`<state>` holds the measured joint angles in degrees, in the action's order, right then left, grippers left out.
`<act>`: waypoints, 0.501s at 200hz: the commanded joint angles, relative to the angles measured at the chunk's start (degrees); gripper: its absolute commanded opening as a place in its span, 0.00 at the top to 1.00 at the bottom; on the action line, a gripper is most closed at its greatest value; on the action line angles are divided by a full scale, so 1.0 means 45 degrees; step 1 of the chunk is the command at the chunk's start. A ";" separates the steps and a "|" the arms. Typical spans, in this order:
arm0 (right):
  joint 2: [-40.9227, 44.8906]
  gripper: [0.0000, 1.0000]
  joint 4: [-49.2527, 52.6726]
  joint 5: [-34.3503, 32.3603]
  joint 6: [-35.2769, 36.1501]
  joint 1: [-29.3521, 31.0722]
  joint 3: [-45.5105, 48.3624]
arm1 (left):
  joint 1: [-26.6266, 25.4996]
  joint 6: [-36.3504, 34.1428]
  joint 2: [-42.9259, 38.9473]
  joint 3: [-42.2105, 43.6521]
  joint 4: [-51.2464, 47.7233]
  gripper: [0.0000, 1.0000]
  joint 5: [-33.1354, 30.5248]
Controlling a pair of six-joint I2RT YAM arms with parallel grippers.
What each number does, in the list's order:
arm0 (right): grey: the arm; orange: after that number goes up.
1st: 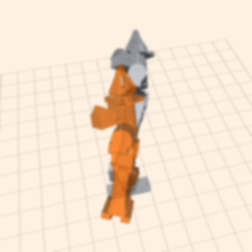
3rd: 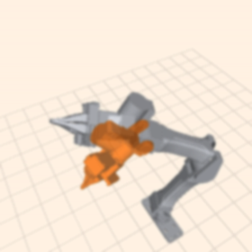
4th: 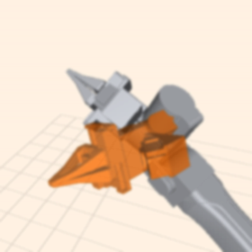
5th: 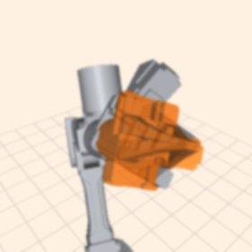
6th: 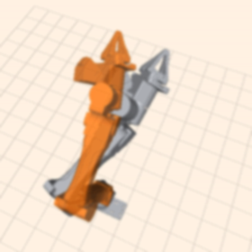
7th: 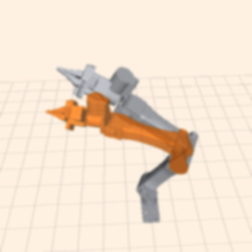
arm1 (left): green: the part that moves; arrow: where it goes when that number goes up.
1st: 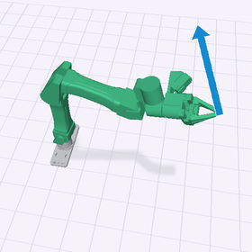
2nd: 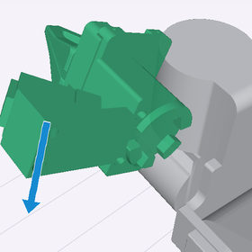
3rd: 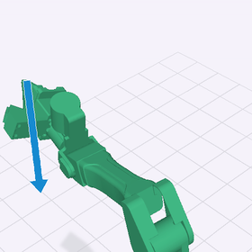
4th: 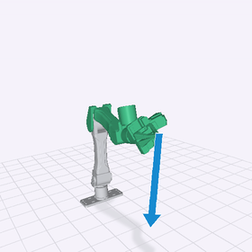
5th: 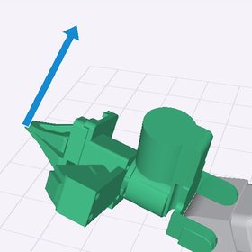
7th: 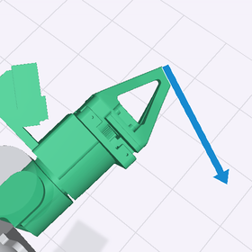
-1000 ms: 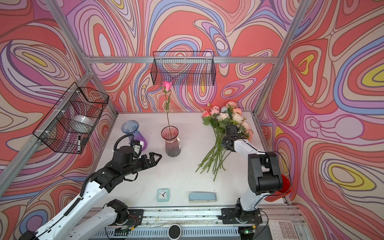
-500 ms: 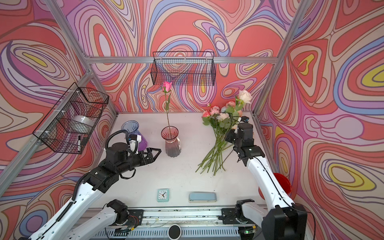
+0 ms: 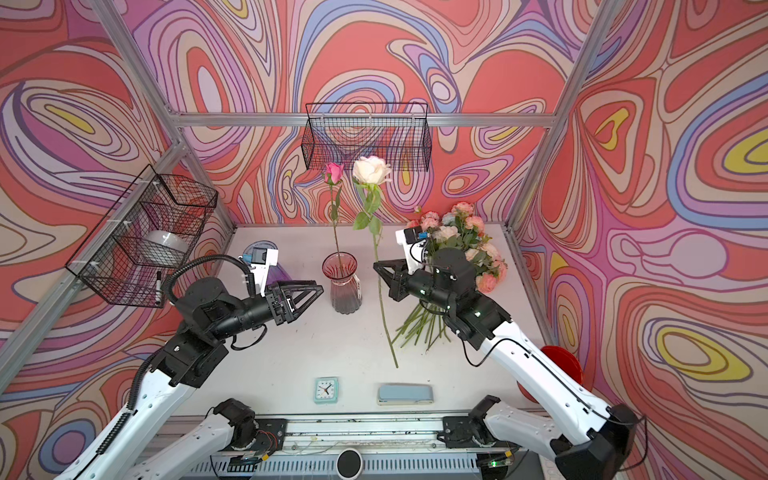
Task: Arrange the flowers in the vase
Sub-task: 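Pull a pale rose up with the right gripper while the left gripper reaches in, then close the left gripper on the pale rose while the right gripper releases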
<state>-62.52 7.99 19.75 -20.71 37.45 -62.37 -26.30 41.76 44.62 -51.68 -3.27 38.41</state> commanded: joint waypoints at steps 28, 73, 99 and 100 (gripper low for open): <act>-0.0813 1.00 -0.2926 0.0221 -0.0770 0.1902 -0.0658 | -0.0057 0.0485 0.0487 0.0080 0.2604 0.38 0.2165; -0.1902 1.00 -0.3742 0.0027 -0.0932 0.2485 -0.1696 | -0.0338 0.0105 0.1089 -0.0014 0.2228 0.38 0.2905; -0.2183 1.00 -0.3728 0.0005 -0.0835 0.2711 -0.2036 | -0.0416 -0.0562 0.1033 -0.0177 0.1377 0.51 0.2577; -0.2192 1.00 -0.3728 0.0006 -0.0831 0.2722 -0.2038 | -0.0420 -0.0555 0.1037 -0.0176 0.1384 0.51 0.2567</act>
<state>-71.61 -6.42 20.36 -24.34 48.64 -69.54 -27.79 42.13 49.76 -51.46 4.80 49.12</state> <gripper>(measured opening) 0.050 0.562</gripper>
